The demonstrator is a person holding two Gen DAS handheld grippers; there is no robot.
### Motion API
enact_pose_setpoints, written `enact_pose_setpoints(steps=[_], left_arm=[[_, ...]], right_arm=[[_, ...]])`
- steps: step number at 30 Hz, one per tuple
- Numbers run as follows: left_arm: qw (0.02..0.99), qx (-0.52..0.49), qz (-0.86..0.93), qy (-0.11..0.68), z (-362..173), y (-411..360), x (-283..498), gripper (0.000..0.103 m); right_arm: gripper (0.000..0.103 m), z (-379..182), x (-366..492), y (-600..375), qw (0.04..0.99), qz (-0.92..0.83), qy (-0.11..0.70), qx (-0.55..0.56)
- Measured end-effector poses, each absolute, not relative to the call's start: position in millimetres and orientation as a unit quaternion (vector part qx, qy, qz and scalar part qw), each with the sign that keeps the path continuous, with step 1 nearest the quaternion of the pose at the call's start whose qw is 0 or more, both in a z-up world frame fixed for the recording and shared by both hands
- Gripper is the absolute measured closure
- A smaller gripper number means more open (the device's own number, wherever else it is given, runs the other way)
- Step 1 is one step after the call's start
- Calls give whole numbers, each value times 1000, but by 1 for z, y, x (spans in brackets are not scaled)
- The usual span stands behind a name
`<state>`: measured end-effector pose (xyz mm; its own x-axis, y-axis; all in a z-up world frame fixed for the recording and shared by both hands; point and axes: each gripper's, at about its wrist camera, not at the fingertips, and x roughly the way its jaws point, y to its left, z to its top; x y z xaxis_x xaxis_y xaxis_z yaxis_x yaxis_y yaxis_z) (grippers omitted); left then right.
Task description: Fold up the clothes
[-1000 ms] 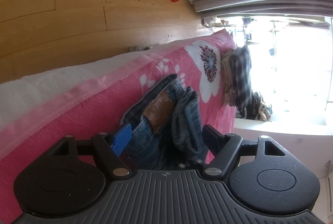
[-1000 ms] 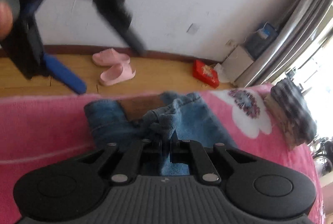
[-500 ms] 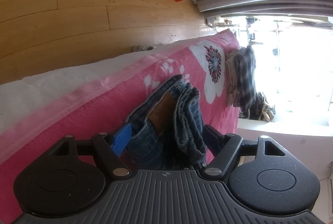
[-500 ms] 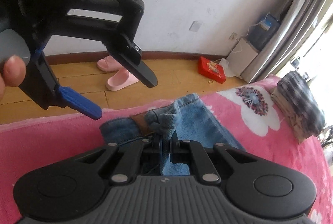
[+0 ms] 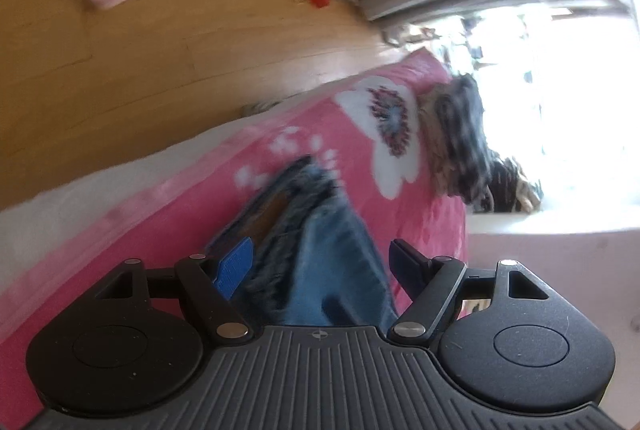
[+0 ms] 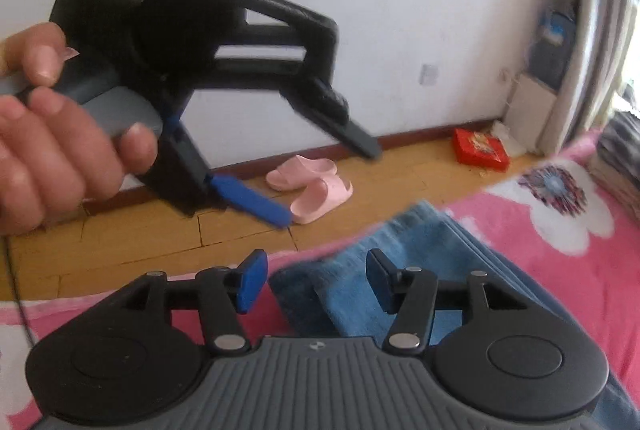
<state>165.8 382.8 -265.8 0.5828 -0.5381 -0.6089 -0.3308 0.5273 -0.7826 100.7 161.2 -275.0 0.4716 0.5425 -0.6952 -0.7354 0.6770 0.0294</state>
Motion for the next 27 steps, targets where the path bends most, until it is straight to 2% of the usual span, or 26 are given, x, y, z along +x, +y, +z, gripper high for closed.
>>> enact_pose_setpoints(steps=[6, 10, 12, 14, 17, 19, 20, 27], left_arm=[[831, -301, -130, 450, -231, 295, 195, 28], [843, -154, -142, 496, -251, 227, 198, 30], [837, -94, -124, 524, -272, 210, 198, 36], [840, -76, -118, 524, -281, 208, 197, 36], [841, -60, -116, 525, -282, 207, 197, 36], [839, -46, -113, 530, -282, 205, 198, 36], [839, -39, -113, 531, -282, 203, 199, 36], [832, -14, -111, 543, -283, 194, 205, 34]], right_arm=[[50, -244, 106, 25, 886, 275, 373, -30], [68, -254, 116, -69, 895, 179, 408, 10], [70, -265, 121, -104, 896, 149, 418, 13], [70, -287, 127, -131, 892, 125, 435, -2], [88, -328, 127, -173, 876, 87, 473, -25], [87, -324, 125, -188, 877, 84, 473, -25], [84, -318, 127, -188, 877, 73, 474, -40], [85, -291, 143, -158, 897, 159, 408, -53]])
